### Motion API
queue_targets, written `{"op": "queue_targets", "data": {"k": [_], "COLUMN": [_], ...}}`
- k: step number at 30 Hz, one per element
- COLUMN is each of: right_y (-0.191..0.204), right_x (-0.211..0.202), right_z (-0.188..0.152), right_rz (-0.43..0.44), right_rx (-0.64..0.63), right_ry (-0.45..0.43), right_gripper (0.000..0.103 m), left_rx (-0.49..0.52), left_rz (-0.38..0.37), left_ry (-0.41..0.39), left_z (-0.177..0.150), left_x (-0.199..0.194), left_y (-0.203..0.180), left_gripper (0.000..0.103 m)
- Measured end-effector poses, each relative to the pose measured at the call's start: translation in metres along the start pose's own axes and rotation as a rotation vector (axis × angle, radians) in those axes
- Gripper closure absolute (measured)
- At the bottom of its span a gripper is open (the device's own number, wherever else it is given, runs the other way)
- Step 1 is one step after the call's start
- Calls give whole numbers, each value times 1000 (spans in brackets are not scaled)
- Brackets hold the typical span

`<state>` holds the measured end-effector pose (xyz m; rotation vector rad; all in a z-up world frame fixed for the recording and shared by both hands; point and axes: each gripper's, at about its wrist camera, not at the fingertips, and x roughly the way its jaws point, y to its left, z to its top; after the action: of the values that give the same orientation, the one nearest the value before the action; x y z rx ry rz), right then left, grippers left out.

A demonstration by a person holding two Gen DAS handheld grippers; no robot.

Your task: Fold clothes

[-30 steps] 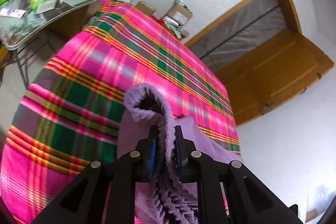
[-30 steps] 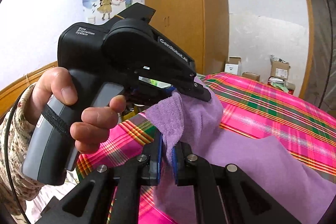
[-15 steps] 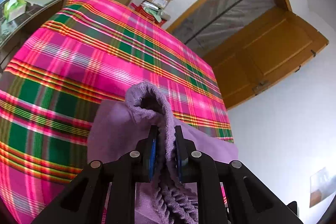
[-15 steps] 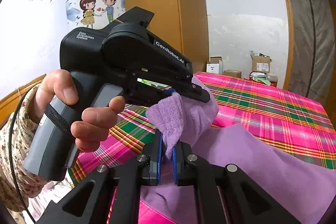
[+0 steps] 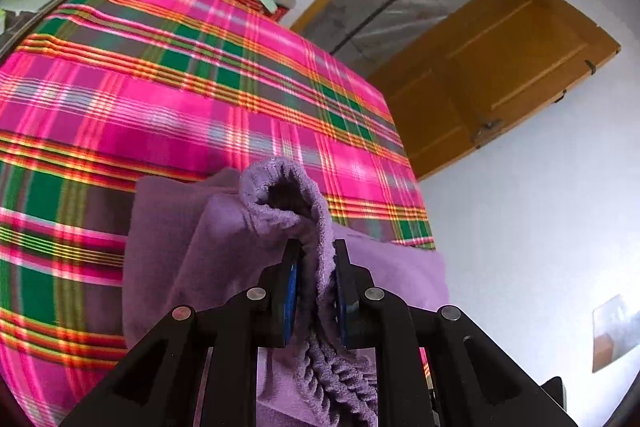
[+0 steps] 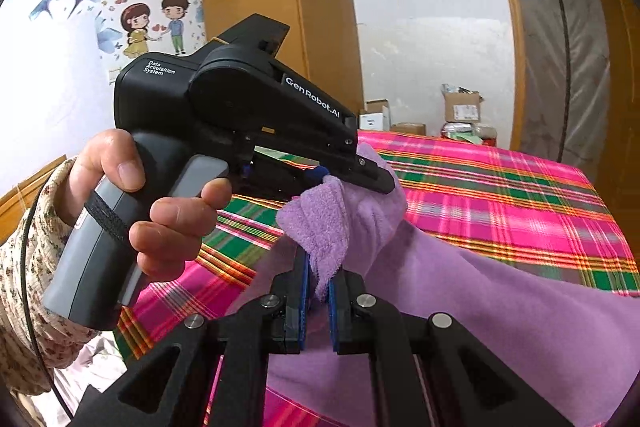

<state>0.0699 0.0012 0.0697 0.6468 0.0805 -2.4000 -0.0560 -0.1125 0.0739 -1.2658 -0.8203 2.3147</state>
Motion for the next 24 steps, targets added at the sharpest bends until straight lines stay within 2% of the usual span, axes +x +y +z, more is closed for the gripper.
{"op": "queue_targets", "data": {"k": [9, 14, 19, 24], "right_y": [-25, -40, -56, -57], "right_x": [-1, 3, 5, 5], "right_z": [-16, -26, -34, -41], "right_rz": [-19, -10, 6, 10], "right_rx": [56, 109, 192, 210], "right_ry": [40, 85, 122, 144], "right_gripper": [94, 94, 94, 93], "left_rx": [2, 7, 13, 3], "left_rz": [-1, 3, -15, -1], "left_ry": [59, 89, 65, 15], "left_z": [-3, -6, -9, -17], "left_x": [35, 48, 42, 23], "left_y": [-8, -7, -8, -1], "left_gripper": [85, 80, 68, 68]}}
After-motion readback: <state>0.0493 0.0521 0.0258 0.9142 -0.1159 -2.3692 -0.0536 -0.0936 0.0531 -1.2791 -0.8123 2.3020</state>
